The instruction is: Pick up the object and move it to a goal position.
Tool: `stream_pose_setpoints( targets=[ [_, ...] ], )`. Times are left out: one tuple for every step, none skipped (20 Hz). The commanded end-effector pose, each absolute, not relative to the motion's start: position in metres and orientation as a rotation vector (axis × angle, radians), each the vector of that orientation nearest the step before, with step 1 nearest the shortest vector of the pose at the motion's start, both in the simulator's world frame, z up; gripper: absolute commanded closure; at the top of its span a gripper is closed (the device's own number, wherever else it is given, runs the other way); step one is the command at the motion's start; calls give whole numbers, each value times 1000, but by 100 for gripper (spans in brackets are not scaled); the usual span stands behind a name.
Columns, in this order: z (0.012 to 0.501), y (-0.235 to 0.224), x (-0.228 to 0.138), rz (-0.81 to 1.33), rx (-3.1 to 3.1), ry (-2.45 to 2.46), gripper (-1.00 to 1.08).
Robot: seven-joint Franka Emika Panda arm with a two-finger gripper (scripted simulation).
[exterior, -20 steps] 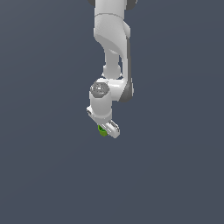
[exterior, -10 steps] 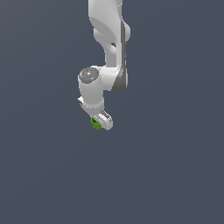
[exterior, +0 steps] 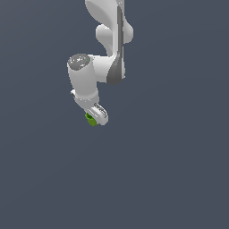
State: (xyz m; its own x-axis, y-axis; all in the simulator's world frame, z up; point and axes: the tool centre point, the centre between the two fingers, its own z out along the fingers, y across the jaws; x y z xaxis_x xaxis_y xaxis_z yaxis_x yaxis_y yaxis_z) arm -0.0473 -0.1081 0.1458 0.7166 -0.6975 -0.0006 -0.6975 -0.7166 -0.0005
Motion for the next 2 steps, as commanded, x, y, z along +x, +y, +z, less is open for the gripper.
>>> stream_pose_setpoints(
  targets=[
    [150, -111, -48, 0, -2910, 1181, 108],
    [151, -111, -48, 0, -2910, 1181, 108]
  ],
)
